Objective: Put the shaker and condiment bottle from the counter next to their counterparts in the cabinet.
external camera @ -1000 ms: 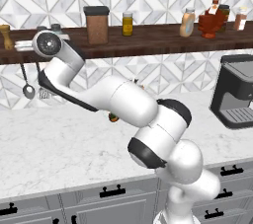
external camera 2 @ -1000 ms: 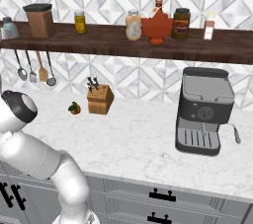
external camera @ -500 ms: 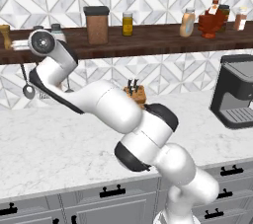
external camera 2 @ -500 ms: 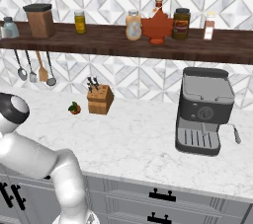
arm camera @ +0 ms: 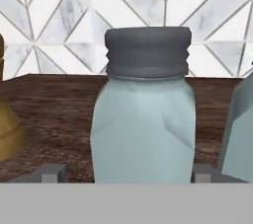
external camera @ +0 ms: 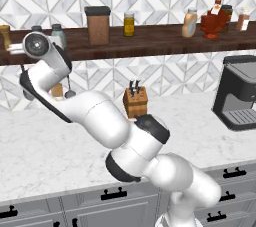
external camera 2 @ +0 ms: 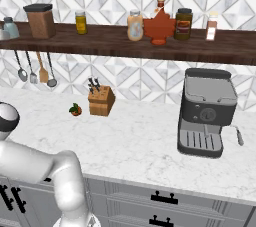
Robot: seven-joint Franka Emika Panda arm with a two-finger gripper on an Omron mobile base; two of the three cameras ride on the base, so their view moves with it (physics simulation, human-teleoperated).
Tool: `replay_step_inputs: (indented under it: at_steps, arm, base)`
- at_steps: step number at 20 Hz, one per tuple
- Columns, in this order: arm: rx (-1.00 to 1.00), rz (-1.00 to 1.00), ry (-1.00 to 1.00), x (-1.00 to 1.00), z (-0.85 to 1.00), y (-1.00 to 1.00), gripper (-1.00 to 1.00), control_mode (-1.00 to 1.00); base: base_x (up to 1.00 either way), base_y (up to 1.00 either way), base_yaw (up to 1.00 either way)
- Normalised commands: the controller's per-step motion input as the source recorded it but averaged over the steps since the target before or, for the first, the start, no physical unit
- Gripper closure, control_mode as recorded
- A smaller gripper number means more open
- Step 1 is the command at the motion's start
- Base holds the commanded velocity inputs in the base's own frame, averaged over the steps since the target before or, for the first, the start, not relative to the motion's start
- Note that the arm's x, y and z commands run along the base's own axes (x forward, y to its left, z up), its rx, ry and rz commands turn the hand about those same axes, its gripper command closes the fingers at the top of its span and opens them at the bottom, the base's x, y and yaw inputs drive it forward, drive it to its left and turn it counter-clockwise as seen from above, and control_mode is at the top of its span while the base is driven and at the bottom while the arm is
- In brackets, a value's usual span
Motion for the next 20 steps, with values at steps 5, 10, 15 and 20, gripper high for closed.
replay_step_inputs:
  at_steps: [5,10,15,20]
  arm:
    - [0.0,0.01,-0.04,-0.18,-0.13,0.17,-1.0,-1.0]
    - [0.0,0.0,-0.05,-0.56,0.0,0.32,-1.0,-1.0]
    - [0.0,0.0,-0.1,-0.86,0.0,0.22,-1.0,-1.0]
    - [0.01,0.0,-0.1,-0.99,0.0,0.15,-1.0,-1.0]
  base:
    - [0.0,0.0,0.0]
    - [0.0,0.0,0.0]
    - [0.0,0.0,0.0]
    - [0.0,0.0,0.0]
